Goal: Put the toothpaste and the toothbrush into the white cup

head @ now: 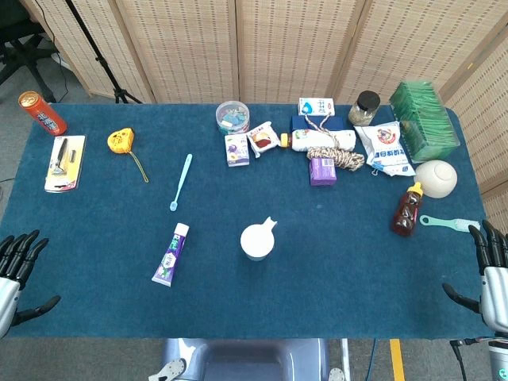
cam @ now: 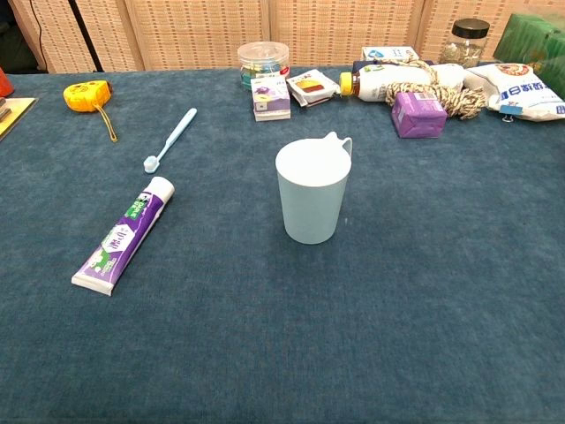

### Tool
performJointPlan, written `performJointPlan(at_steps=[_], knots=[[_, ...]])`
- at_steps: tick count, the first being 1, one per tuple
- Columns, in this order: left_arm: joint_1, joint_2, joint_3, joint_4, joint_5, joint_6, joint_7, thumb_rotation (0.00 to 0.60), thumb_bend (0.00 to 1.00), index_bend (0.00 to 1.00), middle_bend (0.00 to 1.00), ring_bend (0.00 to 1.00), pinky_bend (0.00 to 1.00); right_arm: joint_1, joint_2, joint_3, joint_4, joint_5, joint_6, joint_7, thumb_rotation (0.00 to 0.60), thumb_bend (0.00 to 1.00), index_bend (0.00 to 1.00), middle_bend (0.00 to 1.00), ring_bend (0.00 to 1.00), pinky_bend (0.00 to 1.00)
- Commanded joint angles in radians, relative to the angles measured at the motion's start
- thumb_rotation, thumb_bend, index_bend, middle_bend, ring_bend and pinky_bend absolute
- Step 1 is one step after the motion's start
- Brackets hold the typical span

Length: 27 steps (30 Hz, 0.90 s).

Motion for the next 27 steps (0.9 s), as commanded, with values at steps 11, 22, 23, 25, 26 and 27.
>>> performJointPlan(at_steps=[11, 22, 23, 25, 26, 27], knots=[[-0.400, -0.237, -0.047, 0.527, 0.468, -0.068, 0.199, 0.600, 0.00, 0.00, 0.00, 0.00, 0.00, -0.002, 0.027, 0.019, -0.005, 0.041, -0.020, 0.105, 0.600, 0.00, 0.00, 0.00, 0.00, 0.00], [-0.571, -0.401, 0.039, 0.914, 0.549, -0.050, 0.130, 0.600, 0.00, 0.00, 0.00, 0.00, 0.00, 0.003, 0.030, 0.031, -0.006, 0.069, -0.033, 0.118, 0.600, 0.00, 0.00, 0.00, 0.00, 0.00], [-0.585, -0.408, 0.047, 0.938, 0.551, -0.051, 0.128, 0.600, 0.00, 0.00, 0.00, 0.00, 0.00, 0.004, 0.028, 0.031, -0.006, 0.072, -0.034, 0.116, 0.600, 0.00, 0.00, 0.00, 0.00, 0.00], [-0.620, -0.431, 0.068, 0.991, 0.560, -0.063, 0.132, 0.600, 0.00, 0.00, 0.00, 0.00, 0.00, 0.007, 0.027, 0.033, -0.006, 0.077, -0.038, 0.112, 0.600, 0.00, 0.00, 0.00, 0.00, 0.00], [-0.633, -0.443, 0.075, 1.008, 0.560, -0.071, 0.136, 0.600, 0.00, 0.00, 0.00, 0.00, 0.00, 0.008, 0.027, 0.034, -0.007, 0.079, -0.039, 0.111, 0.600, 0.00, 0.00, 0.00, 0.00, 0.00], [-0.638, -0.450, 0.080, 1.015, 0.558, -0.073, 0.135, 0.600, 0.00, 0.00, 0.00, 0.00, 0.00, 0.008, 0.027, 0.035, -0.007, 0.081, -0.039, 0.111, 0.600, 0.00, 0.00, 0.00, 0.00, 0.00]])
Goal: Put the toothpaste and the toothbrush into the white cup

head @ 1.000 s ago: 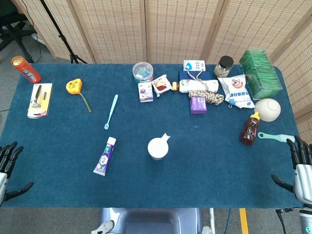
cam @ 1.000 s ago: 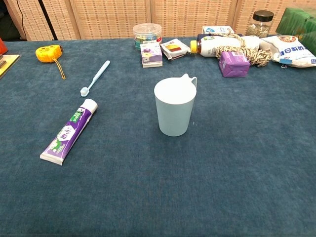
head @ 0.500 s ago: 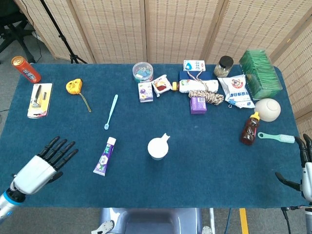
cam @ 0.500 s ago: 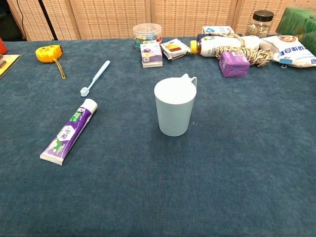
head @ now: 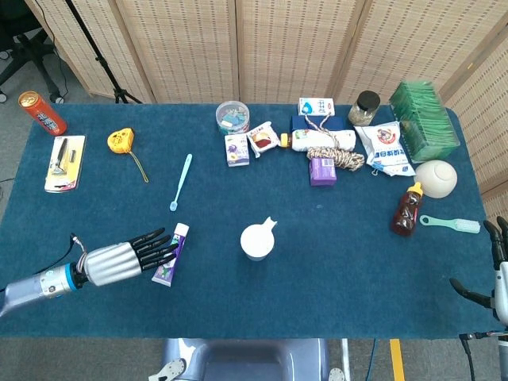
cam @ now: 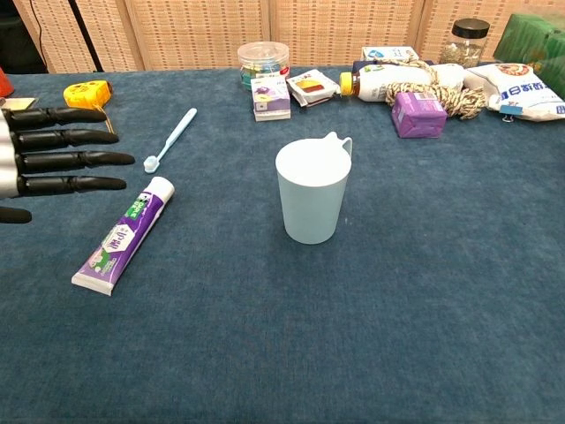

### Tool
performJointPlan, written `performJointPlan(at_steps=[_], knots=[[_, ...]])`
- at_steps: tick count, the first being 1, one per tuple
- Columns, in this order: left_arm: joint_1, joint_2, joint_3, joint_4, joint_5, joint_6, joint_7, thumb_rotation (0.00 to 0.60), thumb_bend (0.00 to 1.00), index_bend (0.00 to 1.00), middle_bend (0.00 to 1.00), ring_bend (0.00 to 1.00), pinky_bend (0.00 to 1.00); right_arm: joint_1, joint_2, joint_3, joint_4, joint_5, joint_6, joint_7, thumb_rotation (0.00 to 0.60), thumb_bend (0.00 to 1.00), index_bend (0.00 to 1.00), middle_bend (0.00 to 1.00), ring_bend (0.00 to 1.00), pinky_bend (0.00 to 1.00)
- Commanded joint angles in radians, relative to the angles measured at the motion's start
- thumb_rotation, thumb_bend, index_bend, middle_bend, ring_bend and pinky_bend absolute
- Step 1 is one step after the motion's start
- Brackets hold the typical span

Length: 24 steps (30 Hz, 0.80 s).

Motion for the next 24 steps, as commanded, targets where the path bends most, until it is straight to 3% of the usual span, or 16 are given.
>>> performJointPlan(at_steps=[1, 10, 19, 24], knots=[[-0.047, -0.047, 0.037, 0.058, 0.008, -0.018, -0.005, 0.600, 0.00, 0.00, 0.00, 0.00, 0.00, 0.001, -0.001, 0.002, -0.002, 0.004, -0.001, -0.001, 0.600, 0.00, 0.00, 0.00, 0.00, 0.00], [-0.091, -0.090, 0.092, 0.117, -0.013, -0.064, 0.016, 0.600, 0.03, 0.00, 0.00, 0.00, 0.00, 0.005, 0.000, 0.002, -0.003, 0.008, -0.012, 0.000, 0.600, 0.00, 0.00, 0.00, 0.00, 0.00], [-0.134, -0.120, 0.141, 0.123, -0.034, -0.120, 0.034, 0.600, 0.23, 0.00, 0.00, 0.00, 0.05, 0.008, 0.002, 0.004, -0.003, 0.016, -0.019, 0.008, 0.600, 0.00, 0.00, 0.00, 0.00, 0.00], [-0.160, -0.132, 0.163, 0.101, -0.038, -0.146, 0.056, 0.600, 0.27, 0.00, 0.00, 0.00, 0.10, 0.009, 0.005, 0.002, -0.005, 0.017, -0.026, 0.014, 0.600, 0.00, 0.00, 0.00, 0.00, 0.00]])
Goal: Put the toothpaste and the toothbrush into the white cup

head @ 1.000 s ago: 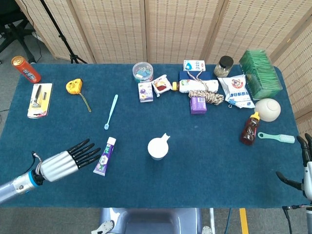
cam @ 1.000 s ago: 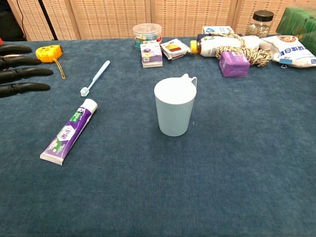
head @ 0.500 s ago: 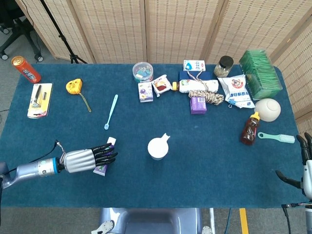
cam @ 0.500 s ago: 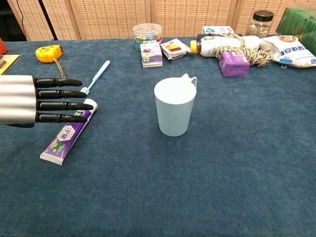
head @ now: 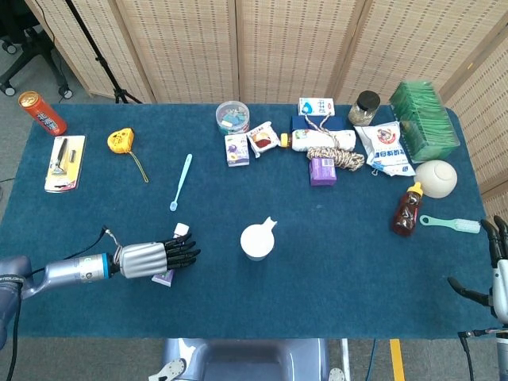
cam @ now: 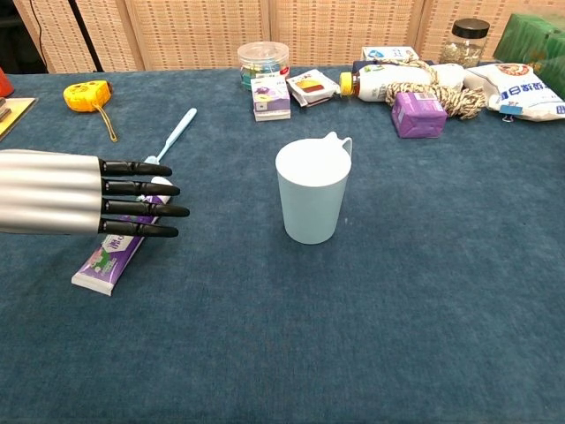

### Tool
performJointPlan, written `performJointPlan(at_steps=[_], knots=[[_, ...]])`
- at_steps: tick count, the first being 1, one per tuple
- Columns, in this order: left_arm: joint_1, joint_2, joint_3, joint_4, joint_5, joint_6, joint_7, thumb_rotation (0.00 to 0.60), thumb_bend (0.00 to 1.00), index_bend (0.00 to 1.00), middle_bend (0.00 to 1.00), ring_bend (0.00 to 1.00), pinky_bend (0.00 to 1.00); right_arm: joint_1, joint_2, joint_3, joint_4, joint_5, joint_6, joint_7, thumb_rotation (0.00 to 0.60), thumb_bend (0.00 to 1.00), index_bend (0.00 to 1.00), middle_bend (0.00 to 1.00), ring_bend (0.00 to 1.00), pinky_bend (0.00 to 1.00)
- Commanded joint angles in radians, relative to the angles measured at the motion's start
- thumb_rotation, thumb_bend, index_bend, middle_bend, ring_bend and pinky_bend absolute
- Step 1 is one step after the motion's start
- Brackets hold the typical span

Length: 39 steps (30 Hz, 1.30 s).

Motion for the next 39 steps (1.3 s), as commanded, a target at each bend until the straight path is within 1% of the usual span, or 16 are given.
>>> performJointPlan(at_steps=[1, 5, 6, 8, 10, 13, 16, 18, 21, 26, 30, 33, 36, 37, 39], knots=[[-0.015, -0.008, 0.014, -0.014, -0.002, -0.017, 0.018, 0.600, 0.27, 0.00, 0.00, 0.00, 0.11, 0.000, 0.001, 0.000, 0.000, 0.001, -0.002, 0.004, 0.600, 0.00, 0.00, 0.00, 0.00, 0.00], [-0.032, -0.021, 0.035, -0.041, -0.014, -0.048, 0.040, 0.600, 0.28, 0.00, 0.00, 0.00, 0.15, 0.001, 0.006, 0.004, 0.004, 0.011, -0.006, 0.017, 0.600, 0.00, 0.00, 0.00, 0.00, 0.00], [-0.035, -0.023, 0.039, -0.044, -0.017, -0.053, 0.045, 0.600, 0.28, 0.02, 0.00, 0.00, 0.17, 0.001, 0.007, 0.005, 0.006, 0.013, -0.008, 0.021, 0.600, 0.00, 0.00, 0.00, 0.00, 0.00], [-0.036, -0.027, 0.047, -0.047, -0.023, -0.055, 0.053, 0.600, 0.28, 0.13, 0.02, 0.02, 0.23, 0.002, 0.008, 0.006, 0.008, 0.014, -0.011, 0.028, 0.600, 0.00, 0.00, 0.00, 0.00, 0.00], [-0.036, -0.030, 0.053, -0.049, -0.024, -0.049, 0.054, 0.600, 0.30, 0.30, 0.13, 0.12, 0.32, 0.002, 0.009, 0.007, 0.008, 0.016, -0.011, 0.031, 0.600, 0.00, 0.00, 0.00, 0.00, 0.00], [-0.036, -0.040, 0.069, -0.037, -0.026, -0.014, 0.048, 0.600, 0.36, 0.45, 0.30, 0.24, 0.40, 0.001, 0.010, 0.007, 0.007, 0.013, -0.008, 0.036, 0.600, 0.00, 0.00, 0.00, 0.00, 0.00], [-0.034, -0.047, 0.077, -0.021, -0.032, 0.002, 0.045, 0.600, 0.42, 0.56, 0.39, 0.30, 0.45, 0.001, 0.010, 0.006, 0.007, 0.010, -0.008, 0.036, 0.600, 0.00, 0.00, 0.00, 0.00, 0.00], [-0.028, -0.050, 0.080, -0.011, -0.041, 0.012, 0.045, 0.600, 0.43, 0.58, 0.41, 0.32, 0.46, 0.001, 0.011, 0.005, 0.006, 0.010, -0.009, 0.035, 0.600, 0.00, 0.00, 0.00, 0.00, 0.00], [-0.019, -0.050, 0.079, 0.000, -0.060, 0.029, 0.044, 0.600, 0.43, 0.59, 0.42, 0.33, 0.47, 0.001, 0.011, 0.003, 0.004, 0.007, -0.009, 0.035, 0.600, 0.00, 0.00, 0.00, 0.00, 0.00], [0.006, -0.038, 0.046, 0.002, -0.121, 0.104, 0.017, 0.600, 0.43, 0.61, 0.44, 0.34, 0.47, 0.000, 0.013, -0.001, 0.001, 0.002, -0.011, 0.039, 0.600, 0.00, 0.00, 0.00, 0.00, 0.00], [0.036, -0.016, 0.006, -0.004, -0.181, 0.198, -0.035, 0.600, 0.43, 0.62, 0.45, 0.36, 0.48, 0.001, 0.015, -0.003, -0.002, -0.002, -0.012, 0.041, 0.600, 0.00, 0.00, 0.00, 0.00, 0.00], [0.049, -0.007, -0.015, -0.012, -0.212, 0.245, -0.066, 0.600, 0.43, 0.62, 0.45, 0.36, 0.49, 0.001, 0.015, -0.005, -0.003, -0.004, -0.013, 0.040, 0.600, 0.00, 0.00, 0.00, 0.00, 0.00], [0.065, 0.005, -0.052, -0.039, -0.257, 0.311, -0.119, 0.600, 0.43, 0.62, 0.45, 0.36, 0.49, 0.002, 0.015, -0.007, -0.005, -0.006, -0.015, 0.039, 0.600, 0.00, 0.00, 0.00, 0.00, 0.00], [0.070, 0.011, -0.074, -0.058, -0.282, 0.339, -0.149, 0.600, 0.43, 0.62, 0.45, 0.36, 0.49, 0.002, 0.015, -0.008, -0.006, -0.007, -0.016, 0.037, 0.600, 0.00, 0.00, 0.00, 0.00, 0.00], [0.075, 0.020, -0.102, -0.094, -0.317, 0.365, -0.191, 0.600, 0.43, 0.62, 0.45, 0.36, 0.49, 0.003, 0.014, -0.009, -0.008, -0.008, -0.017, 0.033, 0.600, 0.00, 0.00, 0.00, 0.00, 0.00]])
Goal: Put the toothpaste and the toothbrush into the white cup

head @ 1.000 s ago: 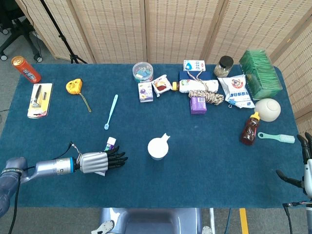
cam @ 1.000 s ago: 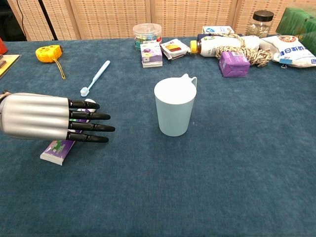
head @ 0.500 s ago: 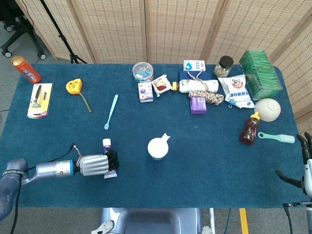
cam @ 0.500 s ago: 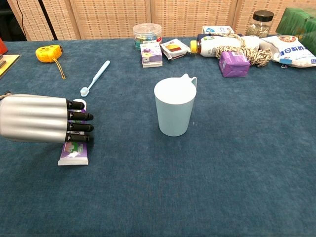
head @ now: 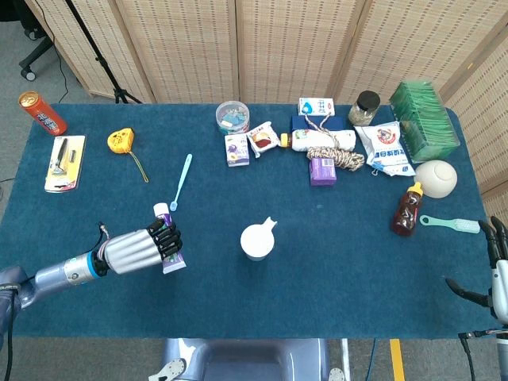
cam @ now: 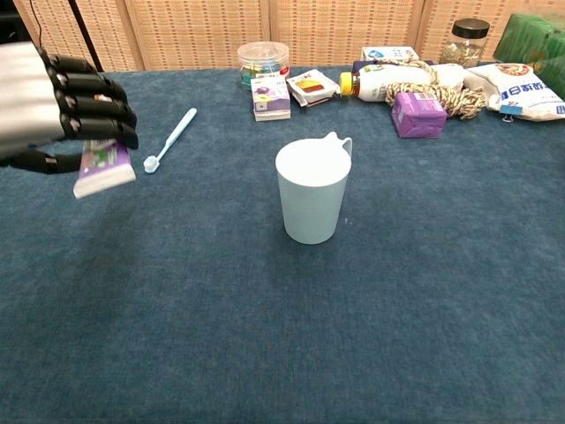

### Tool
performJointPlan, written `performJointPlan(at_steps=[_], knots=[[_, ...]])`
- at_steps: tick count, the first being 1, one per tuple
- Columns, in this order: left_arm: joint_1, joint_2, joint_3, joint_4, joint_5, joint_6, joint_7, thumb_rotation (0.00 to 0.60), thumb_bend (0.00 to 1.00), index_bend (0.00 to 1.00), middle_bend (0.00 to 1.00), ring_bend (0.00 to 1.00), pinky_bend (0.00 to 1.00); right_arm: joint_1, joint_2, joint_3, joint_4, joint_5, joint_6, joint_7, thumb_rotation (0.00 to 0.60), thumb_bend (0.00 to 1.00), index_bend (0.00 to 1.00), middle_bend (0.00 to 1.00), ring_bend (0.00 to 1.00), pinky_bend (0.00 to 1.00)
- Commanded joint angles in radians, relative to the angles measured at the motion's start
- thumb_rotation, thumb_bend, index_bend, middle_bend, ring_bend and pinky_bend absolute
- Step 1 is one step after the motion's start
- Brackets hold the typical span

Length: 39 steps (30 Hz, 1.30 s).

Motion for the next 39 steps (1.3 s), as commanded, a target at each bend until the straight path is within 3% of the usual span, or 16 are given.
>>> performJointPlan(at_steps=[1, 4, 5, 6, 10, 13, 19, 24, 28, 39], knots=[[0.018, 0.024, -0.062, -0.073, -0.072, 0.060, -0.085, 0.600, 0.43, 0.62, 0.45, 0.36, 0.49, 0.001, -0.001, -0.001, -0.002, -0.002, -0.002, -0.004, 0.600, 0.00, 0.00, 0.00, 0.00, 0.00], [0.017, 0.053, -0.122, -0.204, -0.145, 0.079, -0.182, 0.600, 0.43, 0.62, 0.45, 0.36, 0.49, 0.004, -0.004, -0.005, -0.007, -0.007, -0.004, -0.015, 0.600, 0.00, 0.00, 0.00, 0.00, 0.00], [0.009, 0.069, -0.178, -0.327, -0.212, 0.081, -0.283, 0.600, 0.43, 0.62, 0.45, 0.37, 0.49, 0.006, -0.006, -0.008, -0.010, -0.012, -0.007, -0.023, 0.600, 0.00, 0.00, 0.00, 0.00, 0.00], [0.001, 0.089, -0.202, -0.411, -0.242, 0.061, -0.320, 0.600, 0.43, 0.62, 0.45, 0.37, 0.49, 0.007, -0.007, -0.009, -0.012, -0.013, -0.008, -0.029, 0.600, 0.00, 0.00, 0.00, 0.00, 0.00], [-0.008, 0.129, -0.229, -0.551, -0.281, 0.016, -0.342, 0.600, 0.43, 0.62, 0.45, 0.37, 0.49, 0.008, -0.009, -0.011, -0.016, -0.015, -0.008, -0.038, 0.600, 0.00, 0.00, 0.00, 0.00, 0.00], [-0.010, 0.162, -0.260, -0.720, -0.346, -0.044, -0.397, 0.600, 0.43, 0.62, 0.45, 0.37, 0.49, 0.008, -0.011, -0.012, -0.019, -0.015, -0.007, -0.046, 0.600, 0.00, 0.00, 0.00, 0.00, 0.00], [-0.021, 0.211, -0.290, -1.047, -0.514, -0.260, -0.540, 0.600, 0.42, 0.60, 0.44, 0.37, 0.49, 0.011, -0.014, -0.014, -0.018, -0.010, -0.012, -0.060, 0.600, 0.00, 0.00, 0.00, 0.00, 0.00], [-0.049, 0.202, -0.305, -1.159, -0.601, -0.403, -0.527, 0.600, 0.42, 0.60, 0.44, 0.37, 0.49, 0.013, -0.014, -0.014, -0.018, -0.009, -0.014, -0.060, 0.600, 0.00, 0.00, 0.00, 0.00, 0.00], [-0.084, 0.144, -0.345, -1.202, -0.690, -0.512, -0.464, 0.600, 0.42, 0.60, 0.44, 0.37, 0.49, 0.015, -0.013, -0.011, -0.011, 0.001, -0.021, -0.052, 0.600, 0.00, 0.00, 0.00, 0.00, 0.00], [-0.122, 0.014, -0.400, -1.190, -0.711, -0.578, -0.334, 0.600, 0.42, 0.59, 0.44, 0.36, 0.49, 0.023, -0.003, -0.002, 0.003, 0.025, -0.043, -0.015, 0.600, 0.00, 0.00, 0.00, 0.00, 0.00]])
